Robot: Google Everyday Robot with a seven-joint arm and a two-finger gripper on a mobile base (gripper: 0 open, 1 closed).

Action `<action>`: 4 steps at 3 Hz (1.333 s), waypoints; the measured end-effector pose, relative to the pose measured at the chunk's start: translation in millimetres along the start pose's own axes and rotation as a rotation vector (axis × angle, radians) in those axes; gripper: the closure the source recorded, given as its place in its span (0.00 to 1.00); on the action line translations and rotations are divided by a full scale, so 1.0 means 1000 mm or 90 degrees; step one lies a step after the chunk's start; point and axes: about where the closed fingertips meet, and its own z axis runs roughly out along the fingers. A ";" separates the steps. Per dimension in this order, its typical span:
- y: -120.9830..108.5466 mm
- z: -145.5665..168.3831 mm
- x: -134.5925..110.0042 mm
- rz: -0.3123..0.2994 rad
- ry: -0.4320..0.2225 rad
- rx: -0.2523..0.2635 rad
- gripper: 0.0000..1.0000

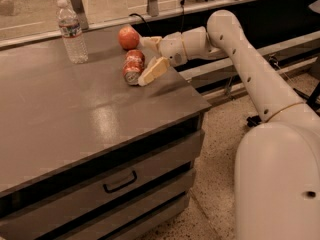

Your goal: Move coke can near apple

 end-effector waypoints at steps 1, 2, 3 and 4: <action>-0.005 0.008 0.008 0.014 0.017 -0.015 0.00; -0.006 0.017 0.009 0.011 0.036 -0.028 0.00; -0.006 0.027 0.009 0.004 0.058 -0.040 0.17; -0.005 0.034 0.009 -0.003 0.080 -0.048 0.41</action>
Offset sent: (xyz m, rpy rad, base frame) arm 0.0136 0.0145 -0.0126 -0.1040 0.0267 0.0345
